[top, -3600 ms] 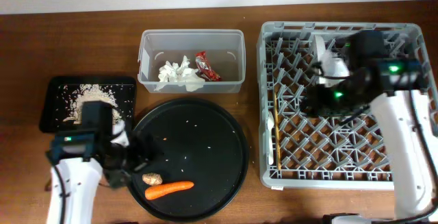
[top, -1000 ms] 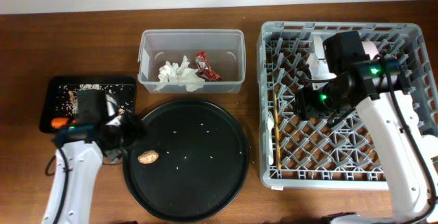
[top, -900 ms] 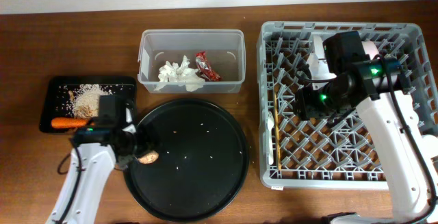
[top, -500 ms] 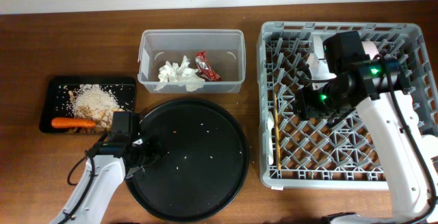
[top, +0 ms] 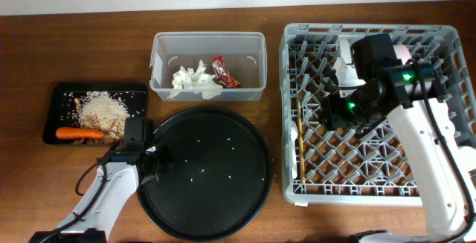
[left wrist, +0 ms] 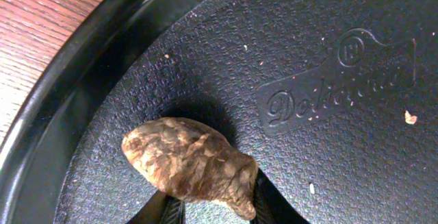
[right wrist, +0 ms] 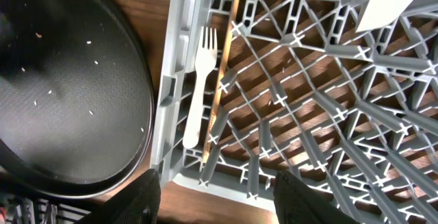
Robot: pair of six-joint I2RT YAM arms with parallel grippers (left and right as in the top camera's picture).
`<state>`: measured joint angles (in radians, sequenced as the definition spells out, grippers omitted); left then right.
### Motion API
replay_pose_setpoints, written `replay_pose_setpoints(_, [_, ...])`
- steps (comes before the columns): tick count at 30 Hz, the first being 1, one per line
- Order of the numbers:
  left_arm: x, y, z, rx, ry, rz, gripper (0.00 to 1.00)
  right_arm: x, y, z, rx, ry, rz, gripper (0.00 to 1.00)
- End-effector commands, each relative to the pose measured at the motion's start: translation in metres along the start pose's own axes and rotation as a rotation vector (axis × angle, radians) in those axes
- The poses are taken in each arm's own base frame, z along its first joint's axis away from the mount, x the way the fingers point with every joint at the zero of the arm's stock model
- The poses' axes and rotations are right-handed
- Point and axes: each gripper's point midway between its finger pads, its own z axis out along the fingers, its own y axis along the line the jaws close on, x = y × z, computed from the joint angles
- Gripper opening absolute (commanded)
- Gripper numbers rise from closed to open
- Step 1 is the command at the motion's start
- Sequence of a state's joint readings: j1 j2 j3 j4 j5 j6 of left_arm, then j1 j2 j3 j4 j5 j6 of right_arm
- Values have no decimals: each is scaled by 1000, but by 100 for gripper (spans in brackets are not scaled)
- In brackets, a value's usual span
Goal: Sort waste into correct bins and load items into the dishwasher rack
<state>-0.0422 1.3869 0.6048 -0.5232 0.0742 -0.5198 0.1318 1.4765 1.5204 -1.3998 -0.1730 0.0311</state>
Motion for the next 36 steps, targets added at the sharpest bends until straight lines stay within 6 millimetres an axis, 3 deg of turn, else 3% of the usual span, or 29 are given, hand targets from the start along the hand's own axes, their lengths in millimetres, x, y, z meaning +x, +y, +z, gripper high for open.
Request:
replay_pose_setpoints(1, [25, 12, 14, -34, 90, -8, 8, -1, 0, 0, 8, -2, 2, 57])
replay_pose_setpoints(2, [22, 11, 13, -31, 85, -7, 1, -1, 0, -1, 8, -2, 2, 57])
replay_pose_setpoints(10, [4, -2, -7, -15, 57, -4, 1, 0, 0, 0, 10, 1, 2, 57])
replay_pose_setpoints(17, [-28, -26, -70, 68, -95, 67, 1, 0, -1, 0, 12, 0, 2, 57])
replay_pose_setpoints(22, [-102, -19, -113, -40, -412, 104, 1, 0, -1, -1, 12, 0, 2, 57])
replay_pose_setpoints(26, [-155, 6, -127, -33, -581, -25, 1, 0, -1, 0, 12, 1, 3, 57])
replay_pose_setpoints(29, [-198, 47, -122, -71, -677, -144, 1, 0, 0, -1, 12, 1, 2, 57])
replay_pose_setpoints(31, [-211, 70, -110, -100, -684, -195, 1, 0, -1, -1, 12, 0, 2, 57])
replay_pose_setpoints(34, [-218, 100, -73, -108, -623, -254, 1, 0, 0, -1, 12, 1, 2, 57])
replay_pose_setpoints(36, [-220, 112, -64, -115, -614, -278, 9, 0, -1, 0, 12, 1, 3, 57])
